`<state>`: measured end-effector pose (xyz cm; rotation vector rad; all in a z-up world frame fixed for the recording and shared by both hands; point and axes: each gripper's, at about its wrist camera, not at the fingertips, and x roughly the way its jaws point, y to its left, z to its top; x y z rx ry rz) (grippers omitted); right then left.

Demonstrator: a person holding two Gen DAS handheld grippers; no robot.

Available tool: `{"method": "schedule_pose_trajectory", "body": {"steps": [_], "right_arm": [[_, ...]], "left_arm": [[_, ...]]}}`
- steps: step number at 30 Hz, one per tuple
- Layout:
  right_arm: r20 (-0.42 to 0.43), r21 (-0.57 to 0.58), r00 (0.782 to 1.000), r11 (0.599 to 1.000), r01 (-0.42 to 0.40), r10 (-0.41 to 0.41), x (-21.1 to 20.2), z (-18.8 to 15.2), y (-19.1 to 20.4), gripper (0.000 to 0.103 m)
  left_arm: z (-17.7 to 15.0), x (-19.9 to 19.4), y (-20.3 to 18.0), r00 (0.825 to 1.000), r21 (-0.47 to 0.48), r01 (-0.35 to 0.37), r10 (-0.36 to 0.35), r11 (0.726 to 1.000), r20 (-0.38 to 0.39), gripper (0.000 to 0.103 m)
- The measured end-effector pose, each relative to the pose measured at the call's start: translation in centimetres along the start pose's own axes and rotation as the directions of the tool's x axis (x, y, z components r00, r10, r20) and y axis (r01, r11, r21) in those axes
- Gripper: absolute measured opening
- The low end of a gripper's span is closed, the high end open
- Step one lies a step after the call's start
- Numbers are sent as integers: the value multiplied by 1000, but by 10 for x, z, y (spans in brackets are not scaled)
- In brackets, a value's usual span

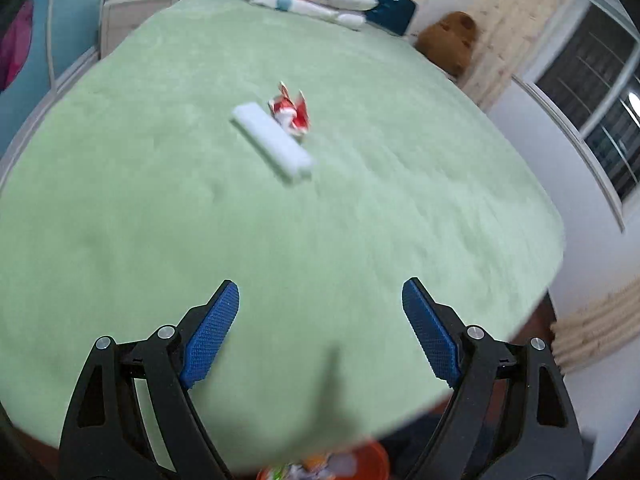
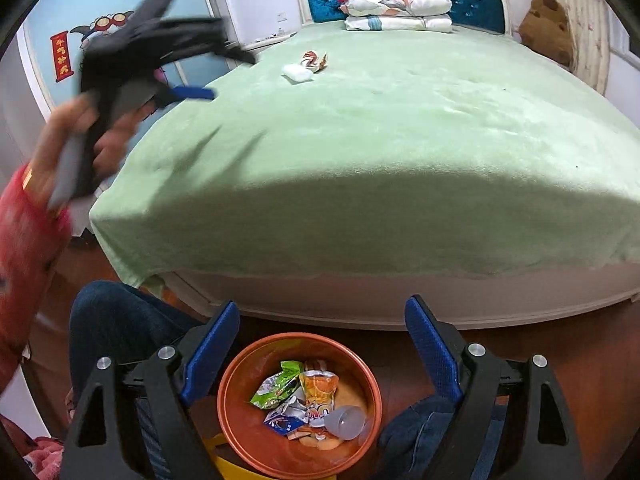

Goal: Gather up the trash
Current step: 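Reach to the bed and grasp the white foam tube with the left gripper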

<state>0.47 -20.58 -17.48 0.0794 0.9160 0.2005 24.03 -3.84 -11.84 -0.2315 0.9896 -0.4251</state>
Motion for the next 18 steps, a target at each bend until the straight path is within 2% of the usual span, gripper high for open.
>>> {"method": "schedule_pose_trajectory", "body": {"steps": [3,6,9,11,12,13,14,18], "right_arm": [[12,14,1000,1000,7,-7,-1,4,-5,83],[27,34,999,999,15,-16,-1,7,-12,83],[28,51,999,999,18,-20,2,9,-20,83],[17,60,1000,998,22,-23,7,10,-25,83],[13,66,1000,998,24,-25,9,11,-27,83],[8,72,1000,997,25,-26,11,11,-30,83],[4,79,1000,997,25,-26,14,12,-33,83],[4,95,1000,995,14,-15,20,17,-36,83]], "left_arm": [[33,29,3,999,-33,-43,42,999,-9,82],[65,66,12,998,-107,-57,53,993,-40,82],[83,87,26,998,-173,-45,35,984,-59,82],[93,103,31,995,-201,-80,65,976,-78,79],[95,106,29,993,-199,-93,78,976,-83,68],[97,109,27,989,-180,-130,115,975,-90,50],[96,109,27,986,-160,-153,139,975,-93,39],[89,98,30,987,-113,-149,140,982,-82,28]]}}
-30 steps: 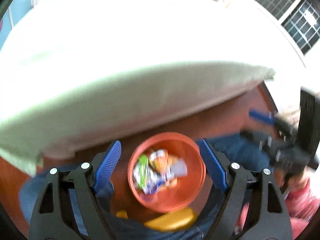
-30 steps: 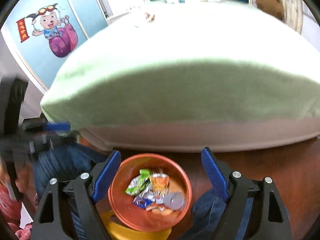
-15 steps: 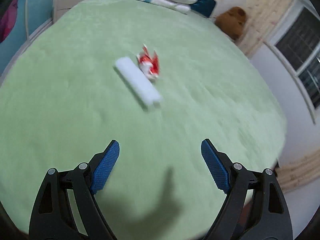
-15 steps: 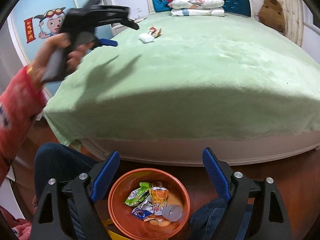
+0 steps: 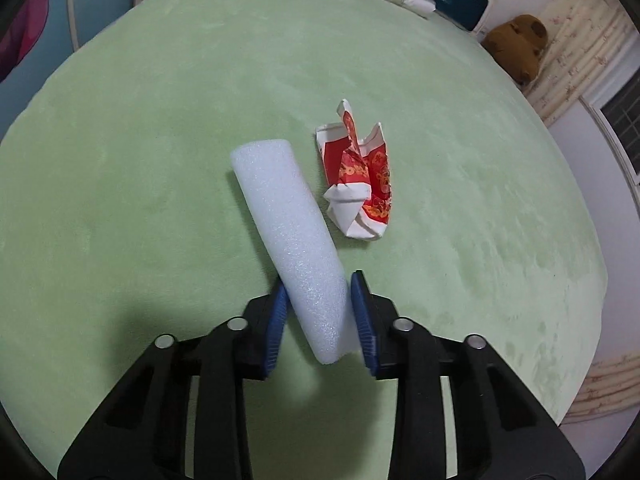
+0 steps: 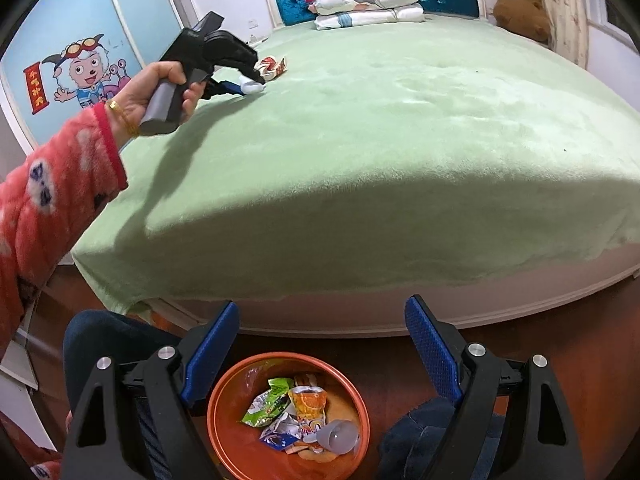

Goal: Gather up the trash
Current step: 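Reach to the bed and grasp the white foam tube with the left gripper, then grasp the red-and-white wrapper with the right gripper while the left gripper holds the foam tube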

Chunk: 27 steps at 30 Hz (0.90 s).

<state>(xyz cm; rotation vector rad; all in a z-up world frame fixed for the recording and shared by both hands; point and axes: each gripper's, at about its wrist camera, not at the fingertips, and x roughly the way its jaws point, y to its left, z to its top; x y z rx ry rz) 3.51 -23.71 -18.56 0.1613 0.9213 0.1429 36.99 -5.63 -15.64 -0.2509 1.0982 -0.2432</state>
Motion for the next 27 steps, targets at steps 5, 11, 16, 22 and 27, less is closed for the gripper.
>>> {"method": "schedule_pose_trajectory", "body": {"steps": [5,11,16,22,27], "right_arm": [[10,-12,1000,1000,-18,19,1,6,7,83],[34,-42,999,999,-33,35,-3,22,17,83],[80,-99,994,993,-65,73,-1,64,30,84],[129,-132,980,982,-133,150,38,163,49,85],[116,-147,985,983,-109,127,91,241,69,85]], "left_arm": [[-14,-26,9,999,38,18,-19,999,43,25],[-46,-76,22,991,120,10,-26,993,128,25],[-81,-111,45,984,172,-26,-5,985,177,25],[-124,-139,69,979,192,-31,-9,981,205,25],[-143,-150,86,977,170,-25,-12,985,215,25]]}}
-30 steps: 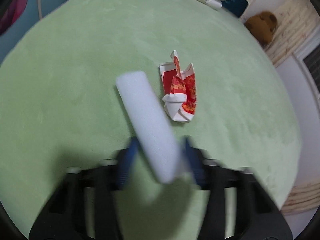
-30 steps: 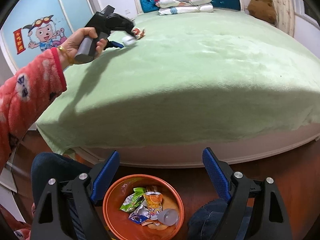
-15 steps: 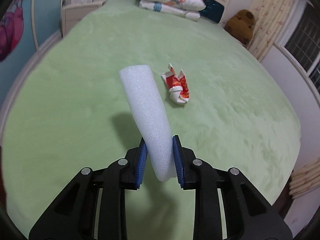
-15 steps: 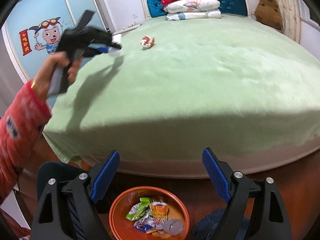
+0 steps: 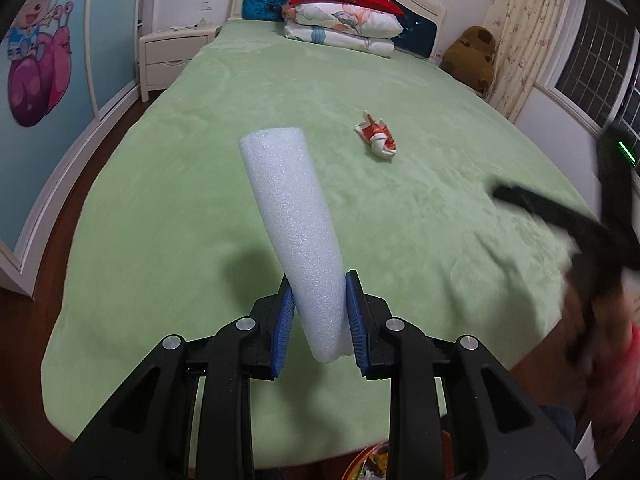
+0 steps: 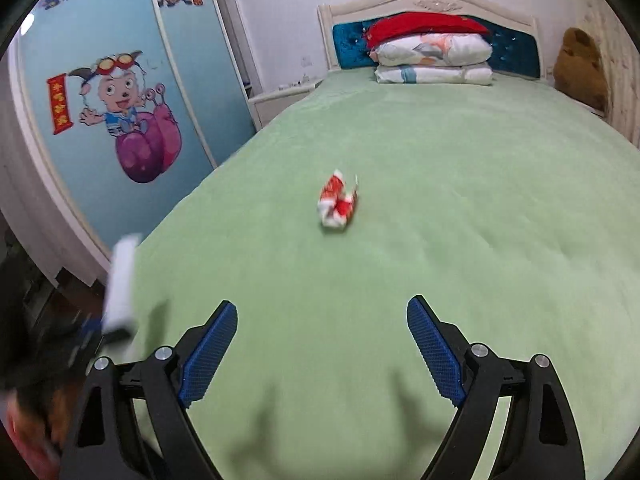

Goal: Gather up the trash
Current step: 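Grasp the red-and-white wrapper with the right gripper while the left gripper holds the foam tube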

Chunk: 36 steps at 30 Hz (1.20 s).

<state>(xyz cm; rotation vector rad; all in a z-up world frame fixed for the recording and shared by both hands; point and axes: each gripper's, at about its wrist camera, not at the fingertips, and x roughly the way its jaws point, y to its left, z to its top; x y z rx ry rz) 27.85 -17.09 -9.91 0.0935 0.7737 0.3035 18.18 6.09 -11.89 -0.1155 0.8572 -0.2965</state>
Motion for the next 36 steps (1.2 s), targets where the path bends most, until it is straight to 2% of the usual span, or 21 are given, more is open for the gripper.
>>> {"method": "schedule_pose_trajectory", "body": {"steps": [5,11,14,16,17,18,19,20,22,29,36], "right_arm": [[-80,6,996,999,51,-50,77,56,0,85],[-183,79,976,988,131,-115,152,87,-11,85],[-226,98,961,978,185,-159,175,92,-16,85],[-244,121,956,973,195,-161,184,93,-19,85],[-251,130,954,971,200,-163,187,95,-19,84],[-266,136,949,968,211,-169,191,95,-19,75],[-280,136,945,968,213,-168,194,95,-19,62],[-292,130,940,966,224,-179,196,94,-18,56],[-292,137,941,966,220,-173,193,94,-18,34],[-232,145,961,972,185,-148,147,93,-15,30],[-154,91,983,989,115,-100,61,71,0,30]], "left_arm": [[-8,-9,12,1000,-7,-27,27,1000,12,25],[-9,-14,22,998,-19,-51,51,999,20,25],[-9,-17,26,998,-32,-47,48,998,27,25],[-9,-18,27,998,-36,-47,48,998,29,25],[-9,-18,28,998,-39,-46,47,998,28,25],[-11,-19,28,999,-41,-44,45,998,28,25],[-12,-19,28,999,-40,-44,45,998,27,25],[-13,-19,28,999,-41,-45,46,998,26,25],[-14,-19,28,999,-42,-40,41,998,24,25],[-14,-23,23,999,-33,-28,29,999,27,25],[-21,-33,0,999,-3,3,-2,1000,35,25]]}}
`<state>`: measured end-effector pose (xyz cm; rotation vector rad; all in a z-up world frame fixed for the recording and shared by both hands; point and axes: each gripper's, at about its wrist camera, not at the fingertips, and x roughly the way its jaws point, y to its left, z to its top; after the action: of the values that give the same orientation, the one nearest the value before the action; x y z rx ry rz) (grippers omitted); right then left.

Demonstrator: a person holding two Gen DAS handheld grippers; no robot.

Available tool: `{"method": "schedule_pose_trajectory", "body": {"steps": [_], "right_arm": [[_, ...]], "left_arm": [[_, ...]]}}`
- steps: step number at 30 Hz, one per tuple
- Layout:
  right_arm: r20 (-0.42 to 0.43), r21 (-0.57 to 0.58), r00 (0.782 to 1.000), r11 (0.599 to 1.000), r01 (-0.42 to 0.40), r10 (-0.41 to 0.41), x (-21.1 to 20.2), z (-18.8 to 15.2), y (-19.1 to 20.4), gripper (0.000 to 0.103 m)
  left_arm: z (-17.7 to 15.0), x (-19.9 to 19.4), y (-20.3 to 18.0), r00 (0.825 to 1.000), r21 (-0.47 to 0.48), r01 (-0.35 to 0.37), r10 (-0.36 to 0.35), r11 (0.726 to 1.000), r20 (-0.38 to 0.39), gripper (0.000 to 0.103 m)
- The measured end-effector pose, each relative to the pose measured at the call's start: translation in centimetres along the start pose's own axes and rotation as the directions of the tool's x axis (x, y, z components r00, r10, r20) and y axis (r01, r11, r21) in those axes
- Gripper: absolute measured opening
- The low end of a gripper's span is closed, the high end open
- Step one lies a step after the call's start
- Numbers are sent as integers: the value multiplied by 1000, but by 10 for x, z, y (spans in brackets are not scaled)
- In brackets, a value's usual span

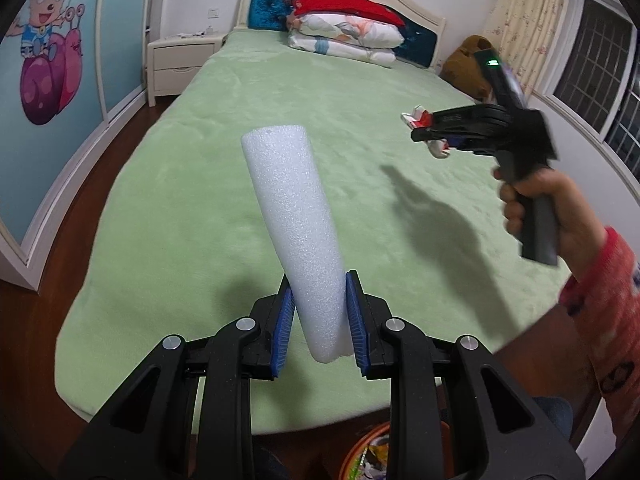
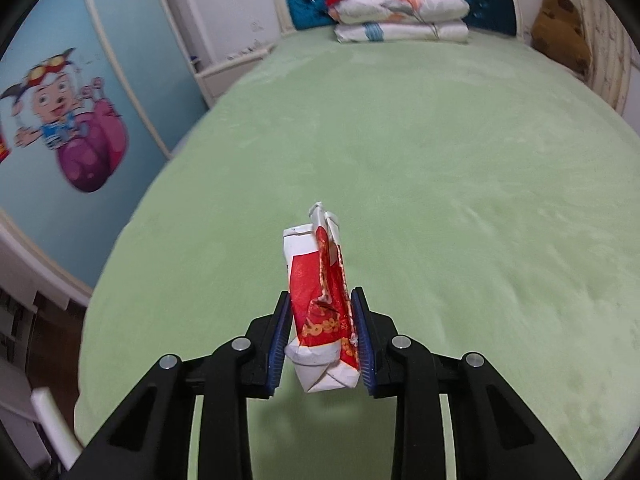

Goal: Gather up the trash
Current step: 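Grasp the red-and-white wrapper with the right gripper while the left gripper holds the foam tube, then carry the foam tube and wrapper over the bucket and open both grippers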

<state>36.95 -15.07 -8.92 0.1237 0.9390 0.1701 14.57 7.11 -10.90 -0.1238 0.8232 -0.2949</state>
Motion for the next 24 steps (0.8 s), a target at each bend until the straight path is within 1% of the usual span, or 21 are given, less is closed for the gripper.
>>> {"method": "schedule_pose_trajectory", "body": {"steps": [2,5,7,8,9,11,14,19,23,24], "right_arm": [[13,-22,1000,1000,-22,22,-25,-19,-1,30],[8,-60,999,997,-44,44,-63,-60,-8,30],[-4,-92,999,994,-53,53,-90,-96,-13,30],[-9,-99,998,994,-56,55,-97,-107,-13,30],[-19,-104,998,993,-64,62,-112,-129,-17,30],[-38,-102,996,991,-83,80,-130,-158,-22,30],[-51,-108,995,990,-87,82,-150,-196,-23,31],[-103,-87,991,991,-99,90,-172,-266,-26,31],[-185,-46,976,991,-126,115,-163,-320,-28,31],[-205,-34,971,991,-130,120,-157,-327,-28,31]], "left_arm": [[-6,-3,-12,1000,23,18,-18,1000,-9,25],[-17,-7,-29,999,53,43,-41,998,-28,25],[-28,-10,-42,998,81,57,-53,995,-46,25],[-34,-11,-47,997,94,65,-60,993,-57,25],[-39,-12,-53,995,106,75,-68,992,-69,25],[-53,-15,-66,991,137,102,-88,985,-101,25],[-75,-18,-83,984,177,129,-104,976,-141,25],[-116,-12,-102,964,202,176,-127,963,-234,25],[-155,6,-108,931,186,208,-136,960,-339,25],[-164,11,-109,922,182,215,-138,960,-362,25]]}}
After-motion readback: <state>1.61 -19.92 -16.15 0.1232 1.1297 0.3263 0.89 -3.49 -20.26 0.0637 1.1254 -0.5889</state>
